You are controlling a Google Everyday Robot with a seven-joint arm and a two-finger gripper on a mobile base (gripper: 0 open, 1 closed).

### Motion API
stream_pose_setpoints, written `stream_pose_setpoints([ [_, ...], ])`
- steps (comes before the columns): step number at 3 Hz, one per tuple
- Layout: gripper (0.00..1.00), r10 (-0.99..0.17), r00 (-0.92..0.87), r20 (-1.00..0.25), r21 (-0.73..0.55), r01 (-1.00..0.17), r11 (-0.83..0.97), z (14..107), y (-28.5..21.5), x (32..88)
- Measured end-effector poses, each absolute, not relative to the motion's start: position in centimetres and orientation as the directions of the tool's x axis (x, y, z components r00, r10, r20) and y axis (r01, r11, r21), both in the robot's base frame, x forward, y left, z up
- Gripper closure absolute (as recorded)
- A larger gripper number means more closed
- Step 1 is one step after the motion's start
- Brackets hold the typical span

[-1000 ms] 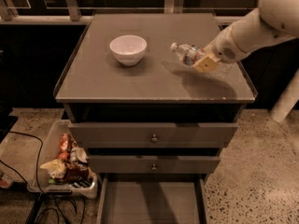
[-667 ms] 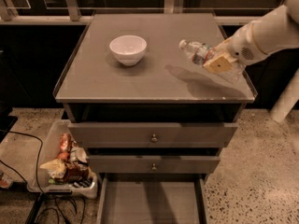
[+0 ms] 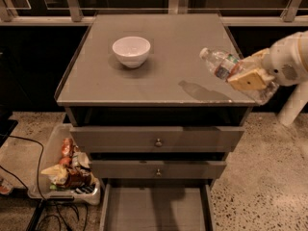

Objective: Place water bottle into bottom drawer

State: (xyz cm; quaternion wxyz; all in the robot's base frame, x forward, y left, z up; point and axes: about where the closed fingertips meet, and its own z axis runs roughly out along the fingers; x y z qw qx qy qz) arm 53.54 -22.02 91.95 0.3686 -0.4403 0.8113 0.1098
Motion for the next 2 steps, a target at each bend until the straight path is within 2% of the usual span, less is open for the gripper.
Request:
stream_pose_setpoints([
  [2, 1.00, -0.583, -0.400, -0.708, -0.011, -0.818, 0.575, 88.9, -19.4, 44.5],
])
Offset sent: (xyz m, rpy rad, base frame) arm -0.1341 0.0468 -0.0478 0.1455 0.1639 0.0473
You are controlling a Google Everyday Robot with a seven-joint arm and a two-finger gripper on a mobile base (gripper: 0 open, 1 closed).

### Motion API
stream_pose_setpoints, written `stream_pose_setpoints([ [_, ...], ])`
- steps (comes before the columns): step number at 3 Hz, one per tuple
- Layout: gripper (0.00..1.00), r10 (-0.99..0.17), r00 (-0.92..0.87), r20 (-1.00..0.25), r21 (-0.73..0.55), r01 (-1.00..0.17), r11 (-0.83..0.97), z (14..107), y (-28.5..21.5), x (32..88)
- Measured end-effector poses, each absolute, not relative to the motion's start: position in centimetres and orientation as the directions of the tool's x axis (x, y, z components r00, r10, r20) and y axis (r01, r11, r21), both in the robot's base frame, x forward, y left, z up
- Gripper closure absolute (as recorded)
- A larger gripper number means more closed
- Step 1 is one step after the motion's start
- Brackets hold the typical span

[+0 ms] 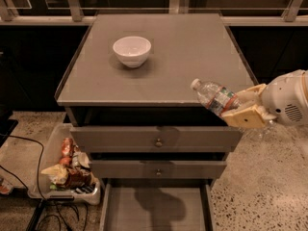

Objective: Place water bottle into bottom drawer

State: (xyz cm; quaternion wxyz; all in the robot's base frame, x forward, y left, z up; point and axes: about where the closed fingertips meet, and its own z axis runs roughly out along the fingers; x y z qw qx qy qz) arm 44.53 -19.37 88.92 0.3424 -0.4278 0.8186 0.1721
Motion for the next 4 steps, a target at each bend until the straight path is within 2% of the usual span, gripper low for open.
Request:
stream_pose_setpoints([
  [2, 1.00, -0.599, -0.392, -0.698, -0.011, -0.830, 0.557, 87.5, -17.7, 43.5],
  [4, 1.00, -0.599, -0.326, -0.732, -0.029, -0.863, 0.504, 80.0, -12.9, 39.4],
])
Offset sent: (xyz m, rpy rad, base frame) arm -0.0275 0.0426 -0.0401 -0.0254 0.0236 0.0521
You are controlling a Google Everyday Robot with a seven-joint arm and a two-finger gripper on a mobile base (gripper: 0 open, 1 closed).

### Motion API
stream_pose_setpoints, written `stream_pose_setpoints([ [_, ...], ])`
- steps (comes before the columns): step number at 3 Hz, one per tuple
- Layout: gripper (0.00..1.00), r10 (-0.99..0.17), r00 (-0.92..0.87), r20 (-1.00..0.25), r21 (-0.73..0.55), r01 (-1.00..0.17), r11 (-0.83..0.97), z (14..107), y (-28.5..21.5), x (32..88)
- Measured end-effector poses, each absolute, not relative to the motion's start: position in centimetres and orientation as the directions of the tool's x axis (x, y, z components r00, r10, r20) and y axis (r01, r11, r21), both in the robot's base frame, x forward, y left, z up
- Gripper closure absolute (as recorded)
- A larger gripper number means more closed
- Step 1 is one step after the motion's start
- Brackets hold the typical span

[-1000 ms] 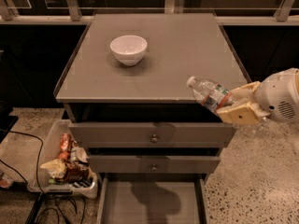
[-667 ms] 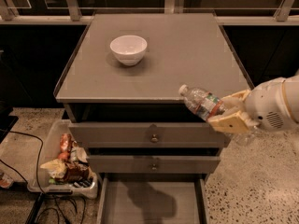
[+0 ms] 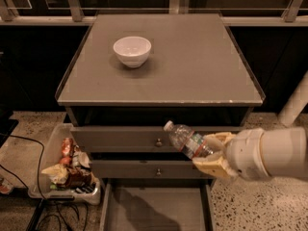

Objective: Place water bottle into bottom drawer

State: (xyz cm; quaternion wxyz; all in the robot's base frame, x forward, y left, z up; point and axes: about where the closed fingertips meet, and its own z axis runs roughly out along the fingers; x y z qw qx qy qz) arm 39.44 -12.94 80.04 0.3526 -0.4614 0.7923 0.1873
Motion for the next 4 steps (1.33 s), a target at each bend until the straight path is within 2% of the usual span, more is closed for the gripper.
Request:
stream_pose_setpoints([
  [1, 1.00, -0.554, -0.266, -0.789, -0.026, -0.886, 0.463, 76.7, -12.1, 38.3],
  [3, 1.00, -0.594, -0.079, -0.800, -0.045, -0.981, 0.191, 71.7, -11.6, 39.2],
  [4, 1.00, -0.594, -0.079, -0.800, -0.045, -0.981, 0.191, 71.7, -11.6, 39.2],
])
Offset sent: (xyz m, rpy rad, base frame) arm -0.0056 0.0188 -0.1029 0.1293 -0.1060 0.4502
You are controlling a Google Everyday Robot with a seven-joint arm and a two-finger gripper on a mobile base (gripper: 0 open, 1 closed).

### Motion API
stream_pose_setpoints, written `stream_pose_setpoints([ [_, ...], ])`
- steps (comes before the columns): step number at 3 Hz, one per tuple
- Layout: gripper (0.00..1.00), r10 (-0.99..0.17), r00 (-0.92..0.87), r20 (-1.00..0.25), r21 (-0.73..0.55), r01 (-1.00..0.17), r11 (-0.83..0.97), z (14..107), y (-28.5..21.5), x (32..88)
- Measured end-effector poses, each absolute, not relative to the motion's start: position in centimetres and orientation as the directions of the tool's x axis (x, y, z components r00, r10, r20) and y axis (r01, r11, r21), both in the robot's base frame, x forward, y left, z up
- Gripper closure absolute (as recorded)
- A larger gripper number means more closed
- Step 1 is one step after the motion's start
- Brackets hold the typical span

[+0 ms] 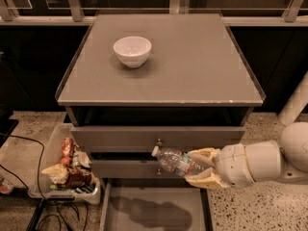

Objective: Place water bottle into bottom drawer

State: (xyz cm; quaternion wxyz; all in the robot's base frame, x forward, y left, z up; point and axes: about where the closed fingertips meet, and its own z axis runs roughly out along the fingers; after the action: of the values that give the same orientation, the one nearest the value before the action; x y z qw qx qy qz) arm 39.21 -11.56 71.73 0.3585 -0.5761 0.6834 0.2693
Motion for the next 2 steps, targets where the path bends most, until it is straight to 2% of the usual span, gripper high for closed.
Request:
stream_pose_setpoints([
  [2, 1.00, -0.662, -0.136, -0.737, -0.043, -0.968, 0.247, 66.3, -10.9, 40.1],
])
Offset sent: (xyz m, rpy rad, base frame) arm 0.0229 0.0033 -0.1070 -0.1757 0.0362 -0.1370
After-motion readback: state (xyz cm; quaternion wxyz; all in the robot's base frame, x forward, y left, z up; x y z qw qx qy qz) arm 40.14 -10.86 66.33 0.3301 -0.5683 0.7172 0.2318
